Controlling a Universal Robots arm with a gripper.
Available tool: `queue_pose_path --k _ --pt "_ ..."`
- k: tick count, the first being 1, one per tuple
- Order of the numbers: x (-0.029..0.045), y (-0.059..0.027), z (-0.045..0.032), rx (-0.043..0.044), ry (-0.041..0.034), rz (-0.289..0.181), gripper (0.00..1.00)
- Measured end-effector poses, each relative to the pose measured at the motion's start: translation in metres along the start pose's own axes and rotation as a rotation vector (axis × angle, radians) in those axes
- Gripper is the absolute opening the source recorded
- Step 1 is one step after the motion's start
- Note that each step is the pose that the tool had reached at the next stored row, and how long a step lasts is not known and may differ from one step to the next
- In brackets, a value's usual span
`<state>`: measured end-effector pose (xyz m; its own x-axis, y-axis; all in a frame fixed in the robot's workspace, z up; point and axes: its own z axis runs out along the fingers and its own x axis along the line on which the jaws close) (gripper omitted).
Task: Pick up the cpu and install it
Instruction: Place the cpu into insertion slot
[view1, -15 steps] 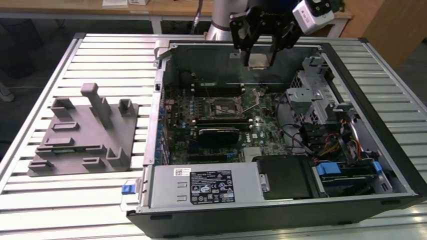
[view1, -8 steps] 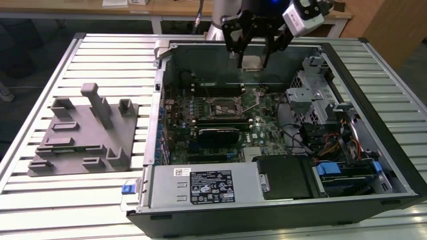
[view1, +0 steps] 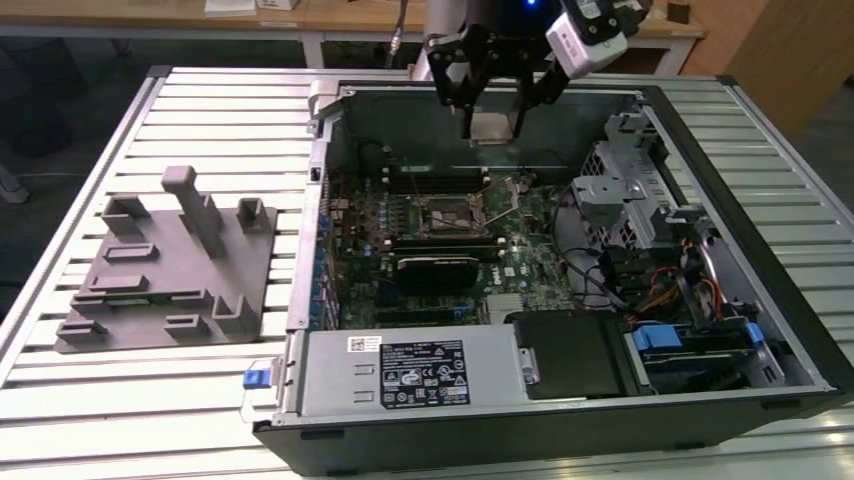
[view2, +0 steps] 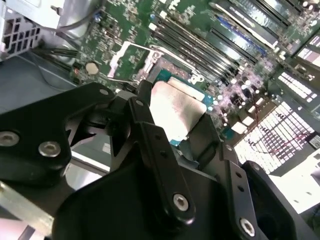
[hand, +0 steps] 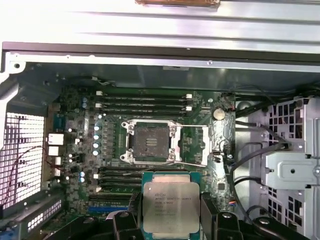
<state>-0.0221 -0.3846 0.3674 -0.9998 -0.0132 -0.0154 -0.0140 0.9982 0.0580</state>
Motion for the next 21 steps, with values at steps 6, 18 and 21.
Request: queue_pose_path --k 6,18,21 --pt "0.0113 0.0005 0.0011 0.0003 -0.0017 0.027 0.54" --pt "0.0121 0.0002 0.0075 0.0382 -0.0123 0.145 0.54" --pt "0.0121 0.0001 0.0088 0.0618 -0.0137 0.144 0.54"
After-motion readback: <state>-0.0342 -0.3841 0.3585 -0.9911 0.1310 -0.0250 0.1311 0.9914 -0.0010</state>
